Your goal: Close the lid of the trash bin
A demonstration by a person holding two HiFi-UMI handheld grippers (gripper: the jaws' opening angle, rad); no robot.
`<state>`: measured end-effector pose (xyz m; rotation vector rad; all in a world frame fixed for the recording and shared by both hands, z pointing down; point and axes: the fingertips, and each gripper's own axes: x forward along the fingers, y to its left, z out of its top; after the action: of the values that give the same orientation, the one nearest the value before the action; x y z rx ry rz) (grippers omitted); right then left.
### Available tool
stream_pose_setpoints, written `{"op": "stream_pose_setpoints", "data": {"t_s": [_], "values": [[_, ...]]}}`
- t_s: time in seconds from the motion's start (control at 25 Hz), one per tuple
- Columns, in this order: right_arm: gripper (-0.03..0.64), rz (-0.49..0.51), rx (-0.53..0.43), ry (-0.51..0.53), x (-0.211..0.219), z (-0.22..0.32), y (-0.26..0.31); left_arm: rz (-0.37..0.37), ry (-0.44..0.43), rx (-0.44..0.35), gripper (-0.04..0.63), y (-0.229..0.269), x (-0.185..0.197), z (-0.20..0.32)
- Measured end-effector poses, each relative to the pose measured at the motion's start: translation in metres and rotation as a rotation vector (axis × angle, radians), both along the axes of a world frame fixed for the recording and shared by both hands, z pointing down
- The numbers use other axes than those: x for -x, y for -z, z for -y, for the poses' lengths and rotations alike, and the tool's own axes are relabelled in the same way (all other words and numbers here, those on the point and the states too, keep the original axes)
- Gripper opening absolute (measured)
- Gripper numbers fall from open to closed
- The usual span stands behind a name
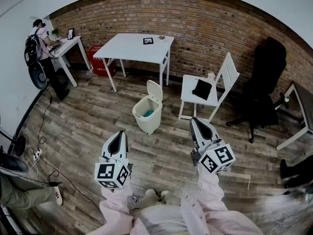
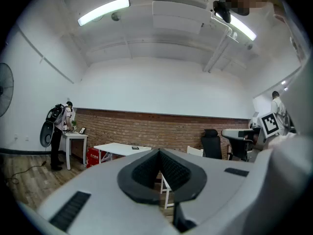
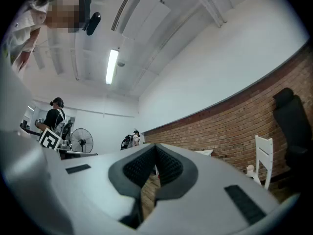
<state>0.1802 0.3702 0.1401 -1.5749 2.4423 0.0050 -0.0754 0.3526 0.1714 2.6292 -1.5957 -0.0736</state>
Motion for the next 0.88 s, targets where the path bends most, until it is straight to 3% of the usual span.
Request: {"op": "stream_pose_setpoints", "data": {"t_s": [0.68, 0.88], "values": [[0.012, -0.037, 0.063, 0.010, -0.028, -0.009, -0.034, 0.021, 0.049, 0.026, -0.008, -0.014, -0.020, -0.031], [0.089, -0.027, 0.071, 0.017, -0.027, 0.000, -0.039, 0.028, 0.070, 0.035, -0.008, -0.018, -0.017, -0.029]]}}
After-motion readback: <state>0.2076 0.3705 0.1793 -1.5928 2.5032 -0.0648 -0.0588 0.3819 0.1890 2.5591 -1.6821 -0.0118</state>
